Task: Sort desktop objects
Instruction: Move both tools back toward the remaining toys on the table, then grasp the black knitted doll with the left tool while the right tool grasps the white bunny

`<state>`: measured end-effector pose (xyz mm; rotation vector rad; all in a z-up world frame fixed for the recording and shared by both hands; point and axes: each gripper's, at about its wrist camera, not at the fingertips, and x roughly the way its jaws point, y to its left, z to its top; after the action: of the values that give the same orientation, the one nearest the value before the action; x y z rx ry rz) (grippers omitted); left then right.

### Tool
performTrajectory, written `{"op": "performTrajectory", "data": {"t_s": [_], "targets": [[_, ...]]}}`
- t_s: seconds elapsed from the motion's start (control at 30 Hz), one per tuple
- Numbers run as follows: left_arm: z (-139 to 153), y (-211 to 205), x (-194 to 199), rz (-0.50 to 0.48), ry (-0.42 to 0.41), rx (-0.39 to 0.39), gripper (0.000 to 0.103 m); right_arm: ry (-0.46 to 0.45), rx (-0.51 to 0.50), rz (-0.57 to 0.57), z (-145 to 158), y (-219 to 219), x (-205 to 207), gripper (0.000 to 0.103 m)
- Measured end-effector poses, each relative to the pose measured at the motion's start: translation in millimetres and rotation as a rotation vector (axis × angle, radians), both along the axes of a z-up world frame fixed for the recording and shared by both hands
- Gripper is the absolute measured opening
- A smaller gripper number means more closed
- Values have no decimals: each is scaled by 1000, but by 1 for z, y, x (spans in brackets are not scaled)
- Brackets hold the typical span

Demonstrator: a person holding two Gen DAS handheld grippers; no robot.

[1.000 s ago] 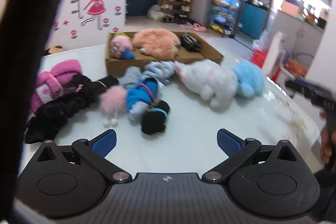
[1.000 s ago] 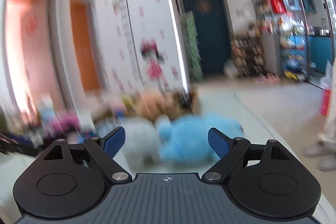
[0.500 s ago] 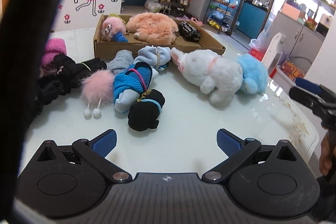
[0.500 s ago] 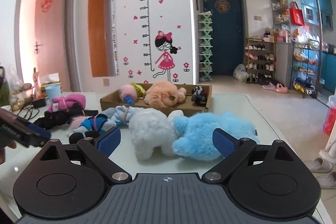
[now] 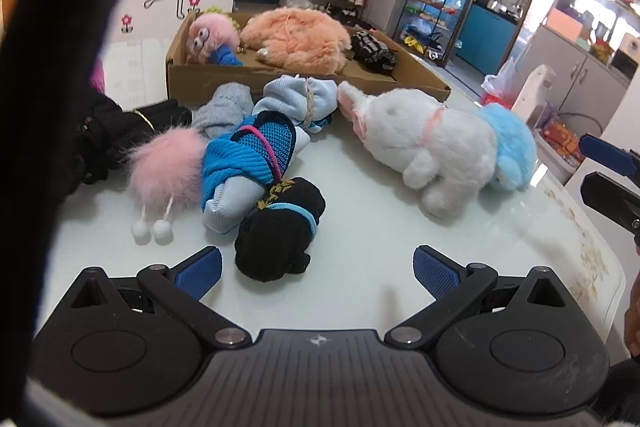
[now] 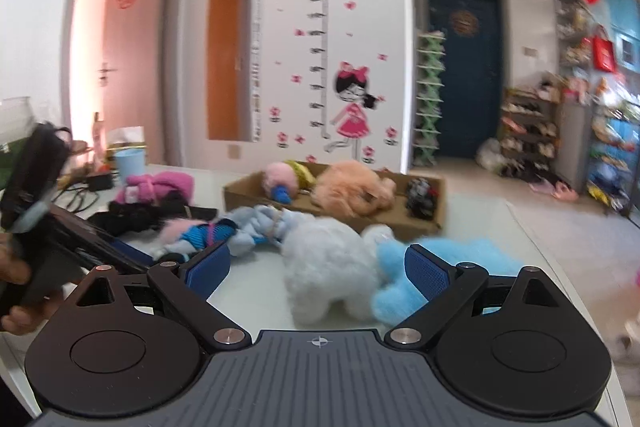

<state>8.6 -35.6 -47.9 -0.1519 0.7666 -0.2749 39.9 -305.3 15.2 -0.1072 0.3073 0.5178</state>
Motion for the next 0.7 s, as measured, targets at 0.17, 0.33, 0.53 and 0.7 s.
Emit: {"op": "performTrajectory", "data": {"t_s": [0.17, 0.33, 0.53, 0.7], "targets": [[-5, 8, 4, 3, 1, -34, 102, 20, -43, 48, 2, 15, 29, 96], [-4, 13, 2, 5, -22, -52, 102, 67, -73, 43, -4, 28, 61, 96], [-4, 4, 0, -8, -39, 0, 102, 94, -135, 67, -21, 49, 85, 95], [-4, 0, 2, -25, -42, 4, 102, 116, -181, 58, -35, 57, 95, 95]]}}
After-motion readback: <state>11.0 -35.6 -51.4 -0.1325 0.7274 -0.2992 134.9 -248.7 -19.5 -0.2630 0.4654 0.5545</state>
